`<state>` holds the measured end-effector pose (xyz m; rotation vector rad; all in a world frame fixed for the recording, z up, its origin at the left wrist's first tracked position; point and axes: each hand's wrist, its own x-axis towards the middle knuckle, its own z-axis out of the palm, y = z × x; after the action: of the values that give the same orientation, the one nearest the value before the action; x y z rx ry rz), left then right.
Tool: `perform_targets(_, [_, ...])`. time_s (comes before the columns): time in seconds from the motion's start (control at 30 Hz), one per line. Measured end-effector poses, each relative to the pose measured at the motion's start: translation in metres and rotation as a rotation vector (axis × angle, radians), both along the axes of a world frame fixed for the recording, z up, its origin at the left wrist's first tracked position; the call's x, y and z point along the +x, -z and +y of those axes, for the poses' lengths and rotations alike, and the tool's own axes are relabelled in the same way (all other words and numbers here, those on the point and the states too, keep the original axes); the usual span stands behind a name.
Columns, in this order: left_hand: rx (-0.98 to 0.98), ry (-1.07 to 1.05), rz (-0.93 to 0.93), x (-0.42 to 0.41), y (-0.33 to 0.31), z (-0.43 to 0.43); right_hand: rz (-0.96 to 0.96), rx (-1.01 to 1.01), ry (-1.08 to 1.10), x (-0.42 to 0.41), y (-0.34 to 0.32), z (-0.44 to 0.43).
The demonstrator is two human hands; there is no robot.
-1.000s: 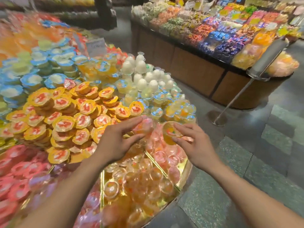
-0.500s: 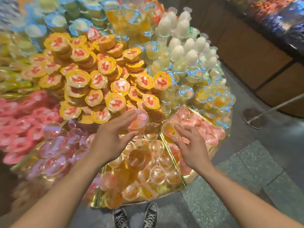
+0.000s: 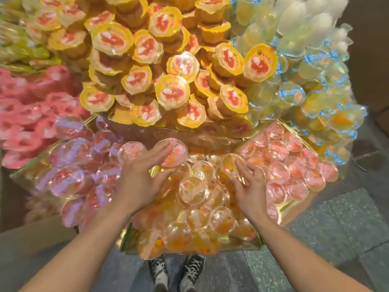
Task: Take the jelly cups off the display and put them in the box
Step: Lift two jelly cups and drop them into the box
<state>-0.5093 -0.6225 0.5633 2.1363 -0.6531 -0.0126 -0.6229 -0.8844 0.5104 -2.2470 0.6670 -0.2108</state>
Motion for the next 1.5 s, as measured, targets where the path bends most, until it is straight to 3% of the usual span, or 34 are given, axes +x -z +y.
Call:
perform_targets(0.2, [0.011, -0.052, 0.076, -0.01, 0.034, -0.002, -0.08, -0.048, -0.067, -0.01, 0.009, 0.005])
perform_targets(0.53, [0.015, -0.083, 0.064, -0.009, 0.034, -0.007, 0.045, -0.023, -0.205, -0.025, -0.007, -0.006])
perform_targets(0.63, [0.029, -0.083, 0.04, -0.012, 0.026, -0.006, 0.042, -0.003, -0.169, -0.027, -0.022, -0.008])
perform_targets(0.8, [0.045, -0.099, 0.015, -0.03, 0.019, 0.011, -0.121, 0.072, -0.071, -0.022, -0.042, -0.001])
perform_targets(1.03, [0.054, -0.27, -0.001, -0.03, 0.032, 0.054, -0.278, 0.112, -0.046, -0.006, -0.052, 0.012])
perform_targets(1.5, [0.119, -0.299, -0.1, -0.043, 0.079, 0.086, -0.179, 0.137, -0.027, 0.011, -0.049, 0.026])
